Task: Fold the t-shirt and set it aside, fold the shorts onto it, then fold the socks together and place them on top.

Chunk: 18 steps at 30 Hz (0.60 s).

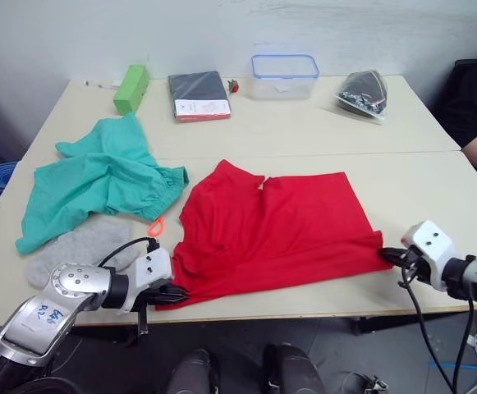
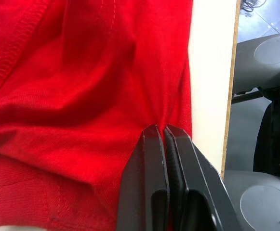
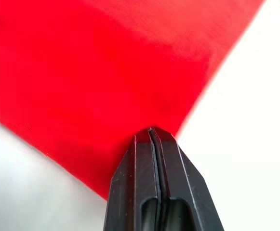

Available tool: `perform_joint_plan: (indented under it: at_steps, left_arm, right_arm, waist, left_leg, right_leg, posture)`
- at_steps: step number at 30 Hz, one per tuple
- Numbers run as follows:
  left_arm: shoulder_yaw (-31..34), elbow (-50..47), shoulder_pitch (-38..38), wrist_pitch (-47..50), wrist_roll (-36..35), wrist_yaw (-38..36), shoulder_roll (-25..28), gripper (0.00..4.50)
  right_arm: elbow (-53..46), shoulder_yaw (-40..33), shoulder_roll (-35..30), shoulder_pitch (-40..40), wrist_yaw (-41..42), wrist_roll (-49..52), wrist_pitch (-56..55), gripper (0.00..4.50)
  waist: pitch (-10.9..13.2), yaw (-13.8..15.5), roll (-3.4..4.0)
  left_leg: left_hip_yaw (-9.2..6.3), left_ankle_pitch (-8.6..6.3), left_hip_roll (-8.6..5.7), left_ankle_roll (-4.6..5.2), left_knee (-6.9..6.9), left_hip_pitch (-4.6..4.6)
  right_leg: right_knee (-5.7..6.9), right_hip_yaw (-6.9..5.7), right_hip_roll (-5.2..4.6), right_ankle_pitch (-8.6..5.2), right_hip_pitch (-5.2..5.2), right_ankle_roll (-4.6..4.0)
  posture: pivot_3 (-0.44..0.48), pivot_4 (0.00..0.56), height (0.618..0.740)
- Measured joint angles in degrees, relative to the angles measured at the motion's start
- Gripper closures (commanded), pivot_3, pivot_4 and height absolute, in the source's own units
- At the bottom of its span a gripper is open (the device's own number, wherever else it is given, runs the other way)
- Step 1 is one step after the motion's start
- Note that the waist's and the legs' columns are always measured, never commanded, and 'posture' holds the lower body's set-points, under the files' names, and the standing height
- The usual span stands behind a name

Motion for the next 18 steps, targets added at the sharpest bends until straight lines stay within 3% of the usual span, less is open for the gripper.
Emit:
perform_joint_plan:
  at_steps: [4,8,13,18]
  left_arm:
    - [0.91,3.14,-2.33,-0.33,0.0,2.46,-3.91,4.45]
    - [1.07,4.28,-3.53,0.31,-0.26,3.86,-5.59,4.45]
    - [0.85,3.19,-2.57,-0.42,-0.23,1.78,-3.39,4.45]
    - [0.07,0.88,0.1,-2.77,0.47,-1.16,0.97,4.45]
  right_arm:
    - [-8.45,-3.87,0.71,3.98,5.74,9.46,3.83,4.5]
    - [-14.51,-3.5,1.61,6.62,5.99,11.58,6.01,4.5]
    - [-16.48,3.05,6.12,6.63,1.3,8.16,6.29,4.5]
    - [-15.95,4.93,6.13,6.23,-2.67,3.78,5.96,4.5]
  waist:
    - [0.06,0.33,0.4]
    - [0.06,0.35,0.22]
    - [0.08,0.14,0.19]
    - [0.06,0.08,0.18]
  left_leg:
    - [-0.11,0.12,0.04,0.22,-0.09,-0.01]
    - [-0.13,0.06,0.02,0.2,-0.09,-0.04]
    - [-0.09,-0.04,0.01,-0.17,-0.09,-0.09]
    - [-0.02,-0.07,0.03,-0.28,-0.1,-0.11]
  right_leg:
    - [0.14,-0.09,0.04,-0.03,-0.04,-0.06]
    - [0.12,-0.11,0.0,-0.02,-0.03,-0.05]
    - [0.08,-0.06,-0.02,-0.03,-0.13,-0.06]
    - [0.08,0.02,-0.02,-0.06,-0.25,-0.1]
  posture:
    - [0.0,0.15,0.74]
    - [0.0,0.15,0.74]
    - [0.0,0.15,0.74]
    - [0.0,0.15,0.74]
